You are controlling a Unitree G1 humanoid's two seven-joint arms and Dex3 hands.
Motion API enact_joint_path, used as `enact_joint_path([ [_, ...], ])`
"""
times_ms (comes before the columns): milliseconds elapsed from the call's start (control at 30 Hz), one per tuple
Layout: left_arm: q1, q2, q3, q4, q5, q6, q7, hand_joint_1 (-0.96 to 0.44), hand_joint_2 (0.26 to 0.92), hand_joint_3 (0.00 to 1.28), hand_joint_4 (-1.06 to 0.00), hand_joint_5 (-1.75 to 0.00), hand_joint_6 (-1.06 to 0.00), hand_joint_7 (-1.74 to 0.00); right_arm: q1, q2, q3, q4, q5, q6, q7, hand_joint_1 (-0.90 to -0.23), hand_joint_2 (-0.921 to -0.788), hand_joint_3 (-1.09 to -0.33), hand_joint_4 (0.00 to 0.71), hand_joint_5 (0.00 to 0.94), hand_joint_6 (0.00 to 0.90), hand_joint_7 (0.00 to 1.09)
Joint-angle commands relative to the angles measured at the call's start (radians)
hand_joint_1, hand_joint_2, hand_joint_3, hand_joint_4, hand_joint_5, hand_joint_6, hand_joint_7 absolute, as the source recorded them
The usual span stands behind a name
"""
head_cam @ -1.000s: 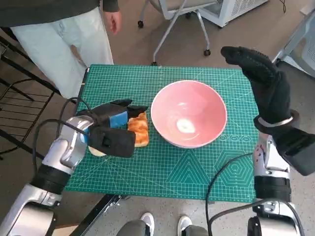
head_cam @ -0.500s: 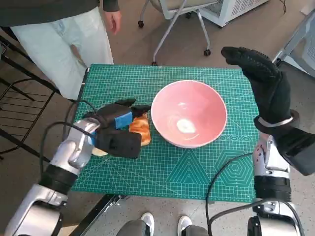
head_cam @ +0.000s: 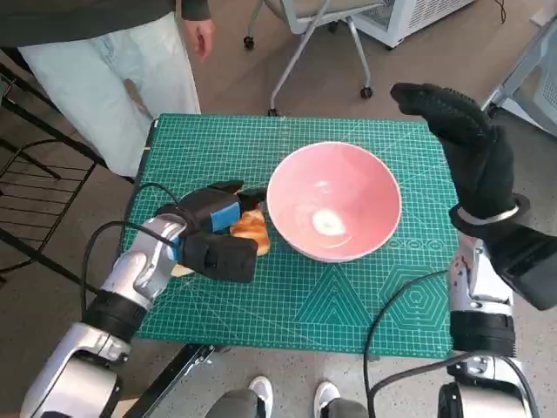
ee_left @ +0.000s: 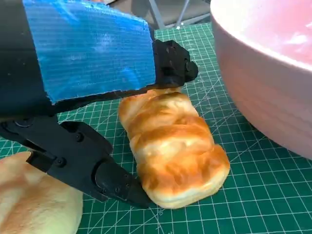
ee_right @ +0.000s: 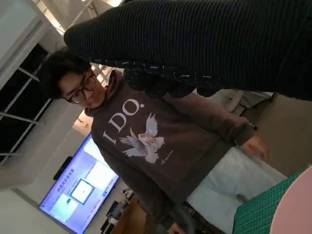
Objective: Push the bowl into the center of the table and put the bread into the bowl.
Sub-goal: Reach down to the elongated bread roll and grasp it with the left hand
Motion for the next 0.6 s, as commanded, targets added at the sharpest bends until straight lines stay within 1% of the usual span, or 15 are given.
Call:
enact_joint_path([
  [33, -0.014, -0.015, -0.021, 0.052, 0.016, -0.014, 0.008, -0.18, 0.754, 0.0, -0.26, -0.03, -0.4, -0.04, 0.012, -0.004, -0.002, -0.001, 0.0, 0.014, 0.01, -0.696, -0.921, -0.731, 0.14, 0.002, 0.01, 0.44],
  [167, -0.024, -0.022, -0.027, 0.082, 0.015, -0.026, 0.022, -0.14, 0.762, 0.01, -0.32, -0.02, -0.45, -0.04, 0.008, -0.007, -0.003, 0.003, 0.0, 0.014, 0.013, -0.696, -0.921, -0.732, 0.14, 0.001, 0.002, 0.45],
  [300, -0.033, -0.027, -0.03, 0.102, 0.014, -0.032, 0.027, -0.08, 0.783, 0.01, -0.4, -0.03, -0.53, -0.05, 0.006, -0.009, -0.003, 0.004, 0.0, 0.014, 0.014, -0.696, -0.921, -0.732, 0.14, 0.001, 0.0, 0.46],
  [333, -0.035, -0.027, -0.032, 0.107, 0.016, -0.036, 0.031, -0.07, 0.792, 0.01, -0.43, -0.03, -0.56, -0.05, 0.006, -0.01, -0.003, 0.005, 0.0, 0.013, 0.014, -0.696, -0.921, -0.732, 0.14, 0.001, -0.001, 0.46],
  [367, -0.037, -0.027, -0.033, 0.111, 0.017, -0.039, 0.034, -0.05, 0.808, 0.02, -0.5, -0.05, -0.63, -0.07, 0.006, -0.011, -0.004, 0.005, 0.001, 0.012, 0.015, -0.696, -0.921, -0.732, 0.14, 0.001, -0.001, 0.46],
  [400, -0.038, -0.026, -0.034, 0.115, 0.018, -0.044, 0.038, -0.05, 0.814, 0.01, -0.53, -0.05, -0.65, -0.07, 0.006, -0.012, -0.004, 0.005, 0.001, 0.012, 0.017, -0.696, -0.921, -0.731, 0.14, 0.001, -0.001, 0.46],
  [433, -0.039, -0.025, -0.036, 0.119, 0.018, -0.048, 0.041, -0.03, 0.825, 0.01, -0.59, -0.1, -0.69, -0.09, 0.005, -0.013, -0.005, 0.006, 0.002, 0.011, 0.018, -0.696, -0.921, -0.731, 0.14, 0.001, -0.001, 0.46],
  [467, -0.039, -0.023, -0.036, 0.121, 0.017, -0.054, 0.045, -0.02, 0.835, 0.01, -0.63, -0.18, -0.73, -0.1, 0.006, -0.013, -0.005, 0.006, 0.002, 0.011, 0.019, -0.697, -0.921, -0.731, 0.141, 0.001, -0.001, 0.46],
  [500, -0.039, -0.021, -0.036, 0.123, 0.017, -0.06, 0.049, -0.01, 0.871, 0.01, -0.68, -0.61, -0.74, -0.41, 0.005, -0.013, -0.006, 0.006, 0.002, 0.01, 0.019, -0.697, -0.921, -0.73, 0.141, 0.002, -0.001, 0.46],
  [533, -0.039, -0.018, -0.038, 0.125, 0.017, -0.068, 0.053, -0.01, 0.871, 0.01, -0.68, -0.61, -0.74, -0.41, 0.006, -0.014, -0.006, 0.006, 0.002, 0.009, 0.02, -0.697, -0.921, -0.73, 0.141, 0.002, -0.001, 0.46],
  [567, -0.038, -0.016, -0.039, 0.125, 0.018, -0.074, 0.057, -0.01, 0.885, 0.02, -0.71, -0.82, -0.74, -0.6, 0.006, -0.014, -0.006, 0.005, 0.002, 0.009, 0.02, -0.698, -0.921, -0.729, 0.141, 0.002, -0.001, 0.46],
  [600, -0.038, -0.013, -0.04, 0.125, 0.019, -0.079, 0.057, 0.0, 0.889, 0.02, -0.72, -0.9, -0.74, -0.67, 0.006, -0.015, -0.007, 0.004, 0.002, 0.008, 0.021, -0.698, -0.921, -0.729, 0.141, 0.002, -0.001, 0.46],
])
